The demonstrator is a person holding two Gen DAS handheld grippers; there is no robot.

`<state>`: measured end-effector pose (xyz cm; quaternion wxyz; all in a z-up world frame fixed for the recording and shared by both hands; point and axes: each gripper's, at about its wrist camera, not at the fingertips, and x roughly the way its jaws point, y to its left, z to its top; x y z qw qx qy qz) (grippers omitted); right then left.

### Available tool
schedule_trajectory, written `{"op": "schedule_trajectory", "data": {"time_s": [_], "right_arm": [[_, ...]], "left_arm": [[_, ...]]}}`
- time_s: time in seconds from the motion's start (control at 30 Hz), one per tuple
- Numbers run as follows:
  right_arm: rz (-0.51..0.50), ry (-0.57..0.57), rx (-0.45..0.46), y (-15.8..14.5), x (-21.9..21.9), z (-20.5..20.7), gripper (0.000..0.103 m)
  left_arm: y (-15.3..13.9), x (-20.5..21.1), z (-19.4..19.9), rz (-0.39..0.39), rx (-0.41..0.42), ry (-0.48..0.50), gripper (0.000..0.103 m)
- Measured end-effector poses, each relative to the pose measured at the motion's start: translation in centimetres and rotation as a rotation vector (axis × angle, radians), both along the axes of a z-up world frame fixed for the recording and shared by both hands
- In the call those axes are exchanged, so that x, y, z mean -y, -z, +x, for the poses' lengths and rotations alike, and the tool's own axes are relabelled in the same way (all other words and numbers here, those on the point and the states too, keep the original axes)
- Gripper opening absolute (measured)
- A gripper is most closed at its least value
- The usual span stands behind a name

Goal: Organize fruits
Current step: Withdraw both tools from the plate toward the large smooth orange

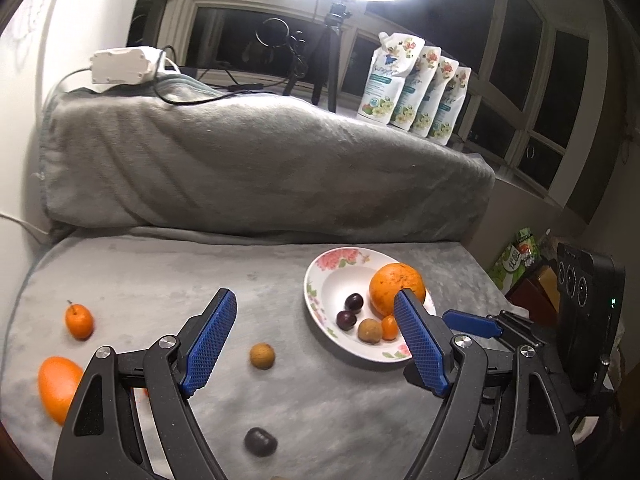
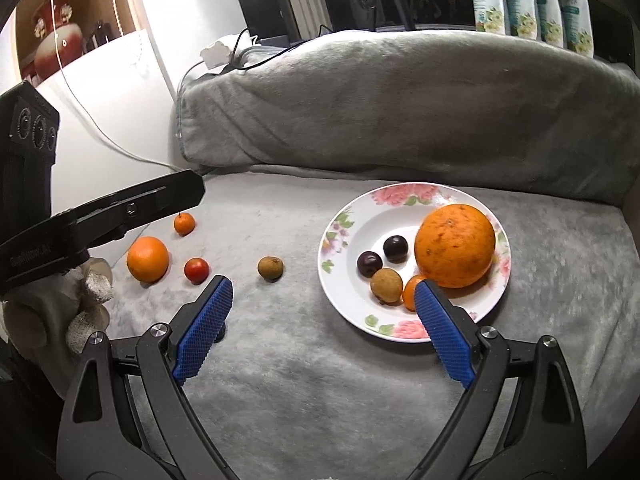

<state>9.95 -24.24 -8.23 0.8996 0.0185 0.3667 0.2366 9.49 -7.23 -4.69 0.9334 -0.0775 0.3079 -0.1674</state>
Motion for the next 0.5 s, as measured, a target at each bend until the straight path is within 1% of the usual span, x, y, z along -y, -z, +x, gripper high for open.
{"op": "schedule_trajectory", "data": {"time_s": [0.13,0.5], "right_arm": [[-0.015,-0.001,-0.001,-0.2,-0.8,-0.1,0.094],[0.001,-0.079,-0.006,-0.3,-3.4,-0.4,0.094]], "left_arm": [[-0.1,-1.3,-0.8,0.005,0.007,-0.029,0.081],[0.7,-7.2,-2.9,-0.001,-0.003,-0.159,0.081]]}}
